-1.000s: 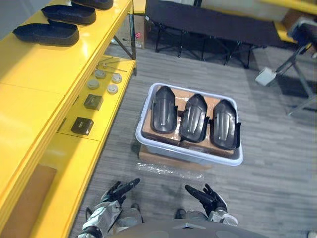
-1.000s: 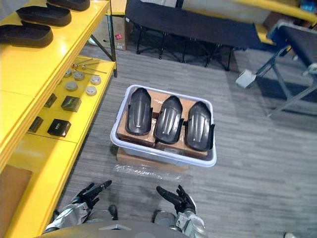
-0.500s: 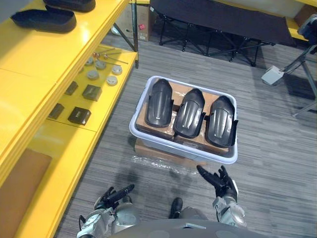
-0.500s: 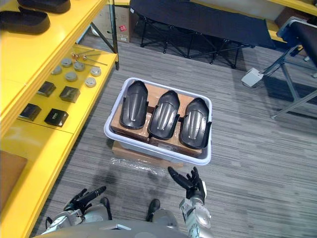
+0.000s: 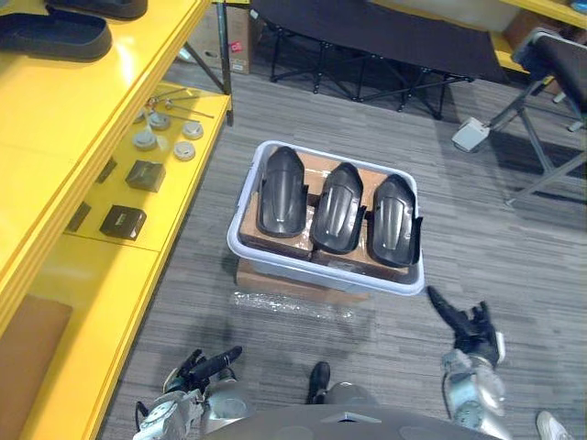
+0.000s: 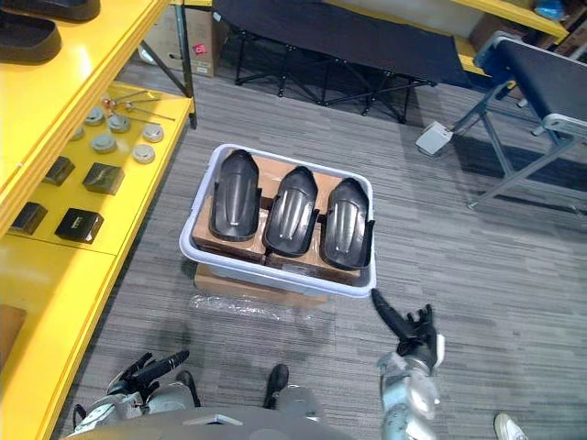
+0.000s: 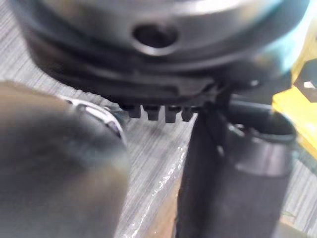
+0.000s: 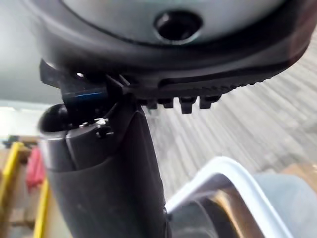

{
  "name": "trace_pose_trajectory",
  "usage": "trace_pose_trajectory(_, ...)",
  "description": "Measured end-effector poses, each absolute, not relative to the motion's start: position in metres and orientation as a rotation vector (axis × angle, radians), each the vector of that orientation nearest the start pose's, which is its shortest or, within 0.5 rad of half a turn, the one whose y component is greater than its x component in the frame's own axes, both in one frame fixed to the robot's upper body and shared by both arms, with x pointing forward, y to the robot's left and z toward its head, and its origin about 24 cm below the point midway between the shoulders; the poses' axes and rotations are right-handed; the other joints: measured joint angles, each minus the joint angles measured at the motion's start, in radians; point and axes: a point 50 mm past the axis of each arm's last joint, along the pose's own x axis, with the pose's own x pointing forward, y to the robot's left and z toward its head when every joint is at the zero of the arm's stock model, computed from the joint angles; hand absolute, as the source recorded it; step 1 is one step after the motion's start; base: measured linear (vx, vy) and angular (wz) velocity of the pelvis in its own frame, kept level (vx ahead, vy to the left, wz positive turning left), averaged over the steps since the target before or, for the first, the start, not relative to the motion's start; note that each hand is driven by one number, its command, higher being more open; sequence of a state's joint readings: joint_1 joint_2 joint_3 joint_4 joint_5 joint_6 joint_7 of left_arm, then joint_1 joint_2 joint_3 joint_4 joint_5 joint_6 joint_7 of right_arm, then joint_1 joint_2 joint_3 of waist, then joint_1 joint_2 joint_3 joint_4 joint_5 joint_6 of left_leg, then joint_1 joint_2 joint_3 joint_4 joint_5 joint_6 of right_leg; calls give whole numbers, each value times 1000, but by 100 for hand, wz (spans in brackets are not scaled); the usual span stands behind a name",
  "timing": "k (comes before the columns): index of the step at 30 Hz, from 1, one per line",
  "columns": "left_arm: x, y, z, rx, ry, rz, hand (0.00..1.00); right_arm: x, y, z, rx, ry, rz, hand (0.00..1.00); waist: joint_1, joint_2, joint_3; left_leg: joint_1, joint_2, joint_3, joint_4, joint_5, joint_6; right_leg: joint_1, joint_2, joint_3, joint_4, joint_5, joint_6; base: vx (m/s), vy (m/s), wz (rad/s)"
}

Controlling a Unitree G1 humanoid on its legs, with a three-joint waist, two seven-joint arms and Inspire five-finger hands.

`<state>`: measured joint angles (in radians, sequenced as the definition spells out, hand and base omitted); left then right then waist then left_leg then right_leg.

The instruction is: Walk over and take three plastic housings, then place them on the shelf

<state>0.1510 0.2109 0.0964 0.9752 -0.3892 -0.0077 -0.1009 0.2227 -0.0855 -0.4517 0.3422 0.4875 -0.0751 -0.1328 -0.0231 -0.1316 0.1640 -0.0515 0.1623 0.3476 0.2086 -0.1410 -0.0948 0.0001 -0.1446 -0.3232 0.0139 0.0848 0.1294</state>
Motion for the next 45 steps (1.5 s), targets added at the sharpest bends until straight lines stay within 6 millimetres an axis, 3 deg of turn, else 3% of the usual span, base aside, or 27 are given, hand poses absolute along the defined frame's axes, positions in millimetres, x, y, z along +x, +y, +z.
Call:
trace_pose_trajectory(2, 69, 245, -153, -246, 1079, 348, 100, 135, -309, -50, 337, 323, -814, 100, -11, -4, -13, 7, 0, 7, -6, 2, 3, -1, 3, 7, -1, 0, 0, -100, -27, -15)
trace_pose_trajectory(6, 65, 248, -153, -230, 1103, 322, 100, 135, -322, -43, 352, 288, -827, 100, -13, -7, -14, -15, 1, 15, 5, -3, -1, -25, 3, 28, -1, 0, -1, -124, -26, -13)
trace_pose_trajectory(9, 77, 251, -150, -200, 1071, 287, 100, 151, -319, -37, 393, 241, -798, 100, -14, -6, -9, -128, 20, 7, 109, -29, 10, -94, 3, 26, 0, -20, -31, -168, -45, -3)
trace_pose_trajectory(12, 101, 247, -144, -199, 991, 239, 100, 180, -315, -23, 397, 180, -736, 100, -9, 24, 65, -216, 46, -25, 210, -53, 26, -124, 16, 10, 2, -9, -26, -211, -7, 12)
trace_pose_trajectory(16, 124, 247, -135, -189, 907, 211, 100, 210, -311, -4, 399, 109, -705, 100, 23, 16, 131, -291, 38, -49, 243, -53, 47, -170, 10, -2, 1, 12, -28, -125, 32, 15)
trace_pose_trajectory(19, 142, 245, -128, -177, 852, 186, 100, 233, -324, 26, 359, 15, -710, 100, 46, 25, 192, -325, 25, -67, 263, -44, 62, -186, 2, -13, 7, 27, -36, -51, 34, 17)
trace_pose_trajectory(23, 161, 244, -120, -159, 796, 180, 100, 266, -343, 76, 313, -121, -715, 100, 50, 37, 258, -361, 10, -74, 286, -36, 77, -227, -16, -15, 46, 28, -36, -24, 33, 7)
trace_pose_trajectory(25, 164, 242, -118, -157, 784, 167, 100, 275, -353, 92, 298, -151, -724, 100, 50, 48, 278, -361, 1, -80, 288, -32, 84, -229, -25, -15, 59, 27, -36, -19, 30, 9)
trace_pose_trajectory(35, 177, 226, -116, -201, 758, 92, 100, 287, -400, 145, 218, -184, -793, 100, 39, 115, 331, -388, -52, -85, 269, -27, 105, -296, -81, -10, 130, 7, -20, -42, 28, 4)
trace_pose_trajectory(39, 177, 224, -116, -216, 754, 77, 100, 291, -409, 152, 206, -140, -806, 100, 31, 124, 336, -398, -63, -85, 260, -17, 115, -315, -91, -5, 141, 8, -19, -38, 12, 1)
trace_pose_trajectory(45, 179, 212, -117, -263, 747, 45, 100, 298, -422, 185, 144, -114, -827, 100, 24, 166, 347, -428, -78, -96, 262, -8, 128, -338, -105, -13, 144, 13, -12, -25, 22, 6)
